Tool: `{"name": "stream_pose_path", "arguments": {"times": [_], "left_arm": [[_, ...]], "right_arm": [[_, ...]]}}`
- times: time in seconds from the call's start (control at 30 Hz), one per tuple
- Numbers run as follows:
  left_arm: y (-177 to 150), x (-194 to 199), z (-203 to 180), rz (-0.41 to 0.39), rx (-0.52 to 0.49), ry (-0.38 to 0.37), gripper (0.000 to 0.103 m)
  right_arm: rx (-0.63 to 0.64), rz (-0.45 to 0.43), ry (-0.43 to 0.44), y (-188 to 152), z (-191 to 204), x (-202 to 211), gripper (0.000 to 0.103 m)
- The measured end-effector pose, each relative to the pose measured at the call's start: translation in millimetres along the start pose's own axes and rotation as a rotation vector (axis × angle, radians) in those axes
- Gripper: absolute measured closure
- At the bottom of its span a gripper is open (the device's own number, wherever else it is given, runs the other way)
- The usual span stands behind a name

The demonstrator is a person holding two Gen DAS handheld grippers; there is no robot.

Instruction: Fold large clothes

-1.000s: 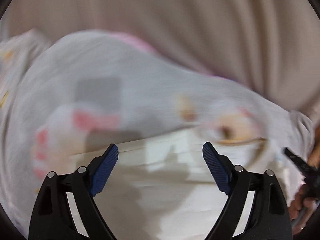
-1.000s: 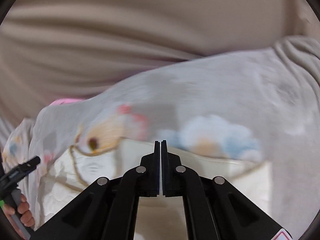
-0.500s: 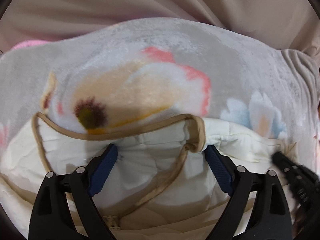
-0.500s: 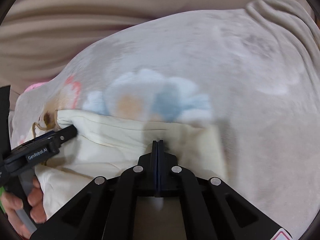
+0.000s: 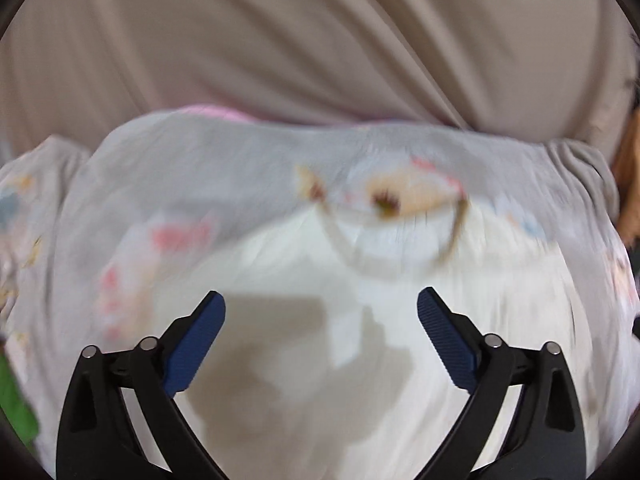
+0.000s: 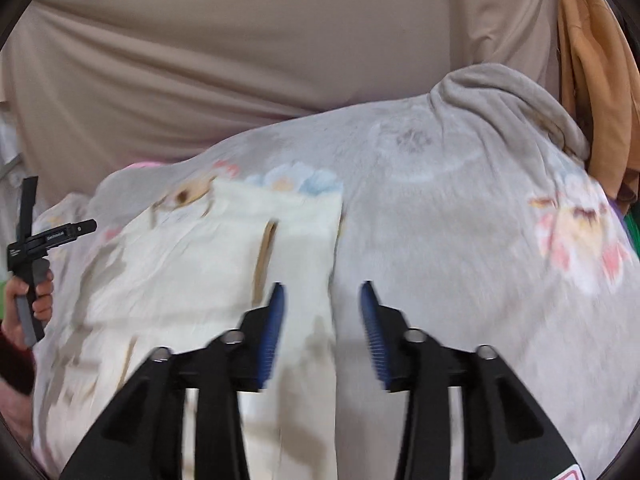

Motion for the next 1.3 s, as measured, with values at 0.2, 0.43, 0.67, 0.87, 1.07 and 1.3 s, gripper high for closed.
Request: {"name": "stream_pose_path", "arguments": {"times": [0.2, 0.43, 0.67, 0.87, 1.07, 1.3], "left_arm": [[-166.6, 44.2, 68.3, 0.185, 0.191, -0.128, 0.006], [-285.3, 61.1, 96.9, 0.291, 0.414, -0.251, 0.006], [-314.2, 75.2, 71.3, 0.250, 0.319, -0.269, 0.005], [-304.0, 80.3, 58.9, 0.213, 0.333, -0.330, 0.046], [-288.7, 110.2, 59.3, 0.113, 0.314, -0.347, 0.088], [-267.6, 214.2, 57.7, -0.139, 0.242, -0.450, 0.092]], "right_arm": [[0.048, 0.082, 0.007, -126.9, -6.6, 53.6, 0.042], [0.000, 0.210, 0.088, -211.1, 2.6, 45.0, 0.042], [-0.061, 0.192, 0.161, -230.5, 22.8, 37.2, 0.041], [-0.143, 0.127, 0.213, -222.3, 20.5, 45.2, 0.092], [-0.150, -0.016, 0.274, -203.7, 25.0, 86.1, 0.098], [-0.047, -0.295, 0.328, -174.7, 47.5, 173.1, 0.098]]}}
Point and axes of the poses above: each gripper's, at about its wrist camera, not at the fingertips, and x roughly against the way its jaws point, z to its left, y to its top, the point moved 7 cm from there along -x, roughly the way its jaws point, and after that the axes turned 10 degrees about z, right-handed, at the moved point
